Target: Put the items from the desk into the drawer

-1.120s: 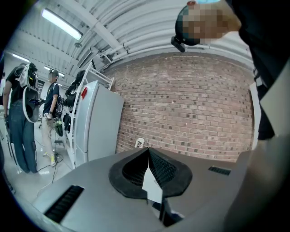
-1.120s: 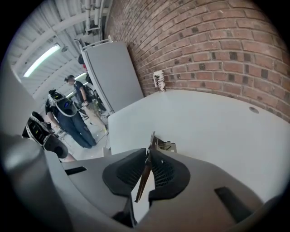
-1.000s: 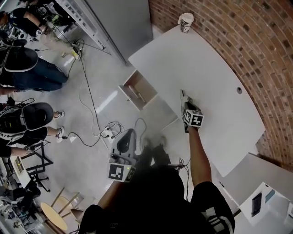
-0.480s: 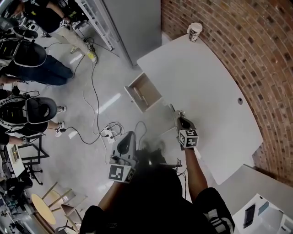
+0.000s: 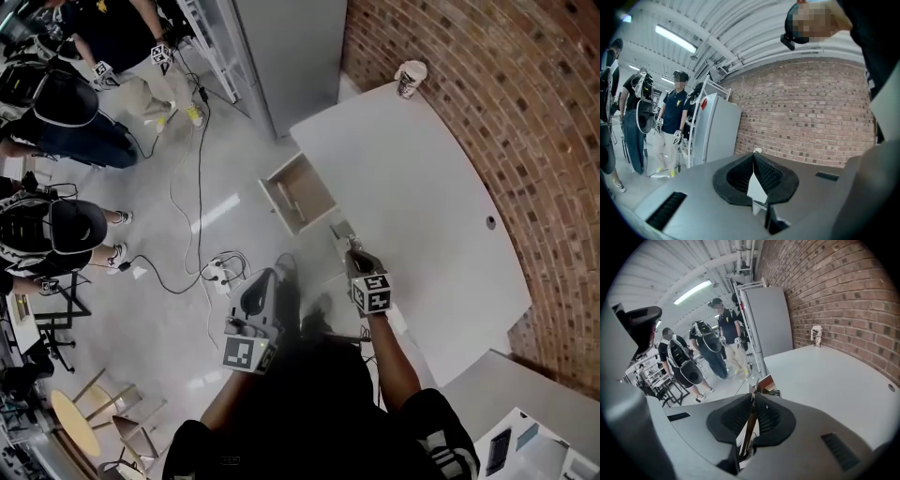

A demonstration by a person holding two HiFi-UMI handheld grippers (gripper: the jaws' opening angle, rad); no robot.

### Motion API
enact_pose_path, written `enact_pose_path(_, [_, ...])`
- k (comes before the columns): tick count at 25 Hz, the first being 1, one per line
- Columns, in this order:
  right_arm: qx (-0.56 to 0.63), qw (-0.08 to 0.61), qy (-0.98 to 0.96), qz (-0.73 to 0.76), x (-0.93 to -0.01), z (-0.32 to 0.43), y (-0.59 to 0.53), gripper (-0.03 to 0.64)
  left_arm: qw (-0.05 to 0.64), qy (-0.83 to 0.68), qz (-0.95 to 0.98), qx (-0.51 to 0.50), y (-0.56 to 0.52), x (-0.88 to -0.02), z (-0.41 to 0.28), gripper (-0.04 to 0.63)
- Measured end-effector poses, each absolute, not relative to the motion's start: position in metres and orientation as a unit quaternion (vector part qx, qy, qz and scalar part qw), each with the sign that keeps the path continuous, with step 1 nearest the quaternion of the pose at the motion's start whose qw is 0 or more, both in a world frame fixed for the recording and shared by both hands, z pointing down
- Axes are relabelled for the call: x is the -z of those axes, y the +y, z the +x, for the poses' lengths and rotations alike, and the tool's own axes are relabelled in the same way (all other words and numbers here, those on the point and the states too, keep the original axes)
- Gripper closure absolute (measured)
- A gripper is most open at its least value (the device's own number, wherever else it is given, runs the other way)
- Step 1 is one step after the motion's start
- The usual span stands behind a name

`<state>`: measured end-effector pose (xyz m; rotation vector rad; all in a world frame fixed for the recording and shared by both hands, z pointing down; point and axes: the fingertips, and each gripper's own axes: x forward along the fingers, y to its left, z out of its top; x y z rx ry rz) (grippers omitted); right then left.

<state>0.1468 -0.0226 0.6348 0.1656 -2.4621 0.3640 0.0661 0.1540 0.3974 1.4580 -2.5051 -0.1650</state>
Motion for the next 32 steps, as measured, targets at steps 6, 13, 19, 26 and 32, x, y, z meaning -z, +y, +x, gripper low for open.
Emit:
enact_pose_path(6, [-0.131,0.324,-0.936,0.048,-0.636,0.116,-0.013,0.595,0.113,-0.853,0.505,0.073,0.147,-0.397,0.043,0.591])
enact_pose_path(13, [-0.126,0.332,-0.934,0.037,-0.639,0.067,-0.006,0.597,0.114,-0.850,0.508,0.080,0.145,-0.404,0.003,0.591])
enact_pose_path(19, [-0.123,0.338,-0.932,0.039,-0.645,0.024,-0.002,0.598,0.117,-0.844,0.517,0.088,0.142,-0.408,-0.039,0.591])
enact_pose_path(26, [-0.130,0.358,-0.923,0.049,-0.663,-0.021,0.003,0.598,0.137,-0.833,0.527,0.096,0.145,-0.420,-0.083,0.591])
enact_pose_path(32, [-0.137,0.374,-0.915,0.056,-0.690,-0.056,-0.006,0.600,0.144,-0.825,0.539,0.091,0.138,-0.428,-0.109,0.591])
